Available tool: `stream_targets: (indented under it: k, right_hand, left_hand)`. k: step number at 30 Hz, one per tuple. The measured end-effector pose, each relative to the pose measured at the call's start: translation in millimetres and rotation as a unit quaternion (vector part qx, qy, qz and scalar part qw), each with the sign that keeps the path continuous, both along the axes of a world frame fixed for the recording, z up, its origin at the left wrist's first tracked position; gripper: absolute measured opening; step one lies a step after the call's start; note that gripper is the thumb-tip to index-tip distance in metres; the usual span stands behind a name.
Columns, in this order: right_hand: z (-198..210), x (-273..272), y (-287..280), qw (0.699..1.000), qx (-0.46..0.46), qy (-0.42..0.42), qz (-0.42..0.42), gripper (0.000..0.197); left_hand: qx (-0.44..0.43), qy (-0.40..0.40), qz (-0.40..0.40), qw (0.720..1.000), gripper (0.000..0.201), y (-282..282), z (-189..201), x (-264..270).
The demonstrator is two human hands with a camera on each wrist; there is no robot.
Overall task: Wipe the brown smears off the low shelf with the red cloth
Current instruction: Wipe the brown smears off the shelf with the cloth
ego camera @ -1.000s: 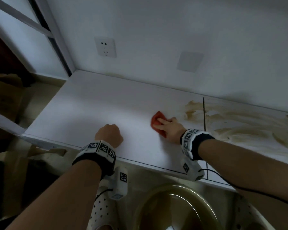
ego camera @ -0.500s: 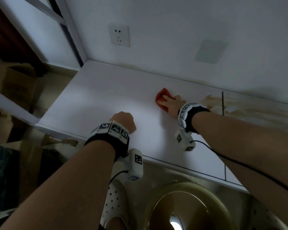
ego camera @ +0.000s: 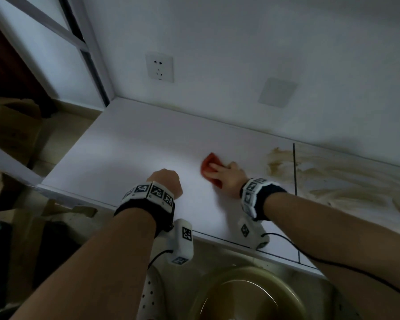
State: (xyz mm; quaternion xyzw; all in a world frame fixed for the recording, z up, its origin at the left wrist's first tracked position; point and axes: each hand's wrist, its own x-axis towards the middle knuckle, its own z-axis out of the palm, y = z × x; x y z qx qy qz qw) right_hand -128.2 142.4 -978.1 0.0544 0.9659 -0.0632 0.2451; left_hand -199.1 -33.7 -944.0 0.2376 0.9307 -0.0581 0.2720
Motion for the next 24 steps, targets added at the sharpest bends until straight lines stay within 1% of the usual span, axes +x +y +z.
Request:
stream_targets:
  k: [2,4,5,6,9,12,15,17,19,22,24]
  right_hand:
    - [-1,-9,-18,1.000,-0.009,-0.011,0.024,0.053]
    - [-1,-14,-20,0.999,-0.009,-0.020,0.025,0.054]
    - [-1,-12,-16,1.000,-0.009,-0.020,0.020,0.054]
    - [-1,-9,-8,1.000,-0.008,-0.018,0.008,0.054]
    - [0,11,25,0.998,0.000,-0.026,-0.055,0.057]
    - [-1,40,59,0.994,0.022,-0.046,-0.096,0.061]
    - [-2,70,58,0.990,0.008,-0.041,-0.136,0.060]
    - [1,82,40,0.993,0.000,-0.019,-0.119,0.058]
    - [2,84,18,0.997,-0.020,0.002,-0.077,0.057]
    - [1,78,-19,0.999,-0.050,0.002,-0.009,0.057]
    - [2,79,-40,0.998,-0.061,-0.002,0.023,0.056]
  left_hand:
    - [-0.005,0.002,-0.003,1.000,0.015,-2,2,3]
    - [-0.007,0.002,-0.001,1.000,0.021,-4,1,4]
    - [-0.008,0.001,0.001,1.000,0.021,-5,0,5]
    - [-0.008,0.000,0.001,1.000,0.020,-6,0,5]
    - [0.001,-0.002,0.008,1.000,0.030,-8,0,5]
    - [0.010,0.002,0.010,1.000,0.026,-8,1,7]
    - [0.006,0.005,0.024,1.000,0.033,-8,0,8]
    - [0.010,0.003,0.033,0.999,0.033,-9,-1,11]
    - [0.005,-0.008,0.028,1.000,0.029,-11,-3,13]
    - [-0.010,-0.018,0.004,1.000,0.023,-16,-5,20]
    - [-0.014,-0.016,-0.001,1.000,0.033,-18,-6,28]
